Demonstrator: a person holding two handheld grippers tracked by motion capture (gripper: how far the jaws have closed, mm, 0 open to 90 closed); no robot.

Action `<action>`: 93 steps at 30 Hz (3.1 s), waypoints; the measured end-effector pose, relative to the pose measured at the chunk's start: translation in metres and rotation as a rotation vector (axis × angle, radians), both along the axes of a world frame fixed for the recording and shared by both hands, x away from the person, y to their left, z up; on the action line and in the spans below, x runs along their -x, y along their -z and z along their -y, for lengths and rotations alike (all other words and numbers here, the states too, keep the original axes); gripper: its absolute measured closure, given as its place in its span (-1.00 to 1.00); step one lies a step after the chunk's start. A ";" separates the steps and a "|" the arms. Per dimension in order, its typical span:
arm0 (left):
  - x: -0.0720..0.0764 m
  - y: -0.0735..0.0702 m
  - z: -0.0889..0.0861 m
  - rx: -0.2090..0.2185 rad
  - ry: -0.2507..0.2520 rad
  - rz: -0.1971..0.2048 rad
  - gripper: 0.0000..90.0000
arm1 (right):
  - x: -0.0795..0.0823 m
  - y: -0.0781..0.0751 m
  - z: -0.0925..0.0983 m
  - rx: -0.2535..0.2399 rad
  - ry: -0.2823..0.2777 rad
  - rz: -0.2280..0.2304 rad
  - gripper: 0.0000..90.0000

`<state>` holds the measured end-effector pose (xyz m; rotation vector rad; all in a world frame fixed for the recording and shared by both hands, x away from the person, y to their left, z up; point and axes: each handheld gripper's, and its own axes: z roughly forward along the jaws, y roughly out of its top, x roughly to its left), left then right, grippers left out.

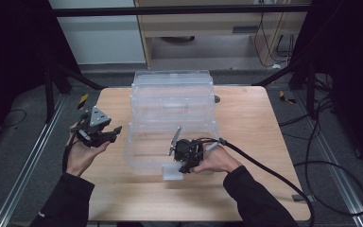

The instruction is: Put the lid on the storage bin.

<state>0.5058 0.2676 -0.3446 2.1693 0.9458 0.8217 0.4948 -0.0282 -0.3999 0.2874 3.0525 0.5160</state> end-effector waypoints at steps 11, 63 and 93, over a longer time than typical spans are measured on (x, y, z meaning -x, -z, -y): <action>-0.024 -0.021 0.019 -0.155 0.101 -0.002 0.03 | 0.001 0.000 0.000 0.002 -0.008 0.001 0.47; -0.084 -0.052 0.098 -0.444 0.334 0.013 -0.06 | 0.001 0.000 0.002 0.000 -0.053 0.020 0.48; -0.099 -0.037 0.124 -0.640 0.455 -0.014 0.14 | 0.001 0.001 0.002 -0.009 -0.058 0.025 0.49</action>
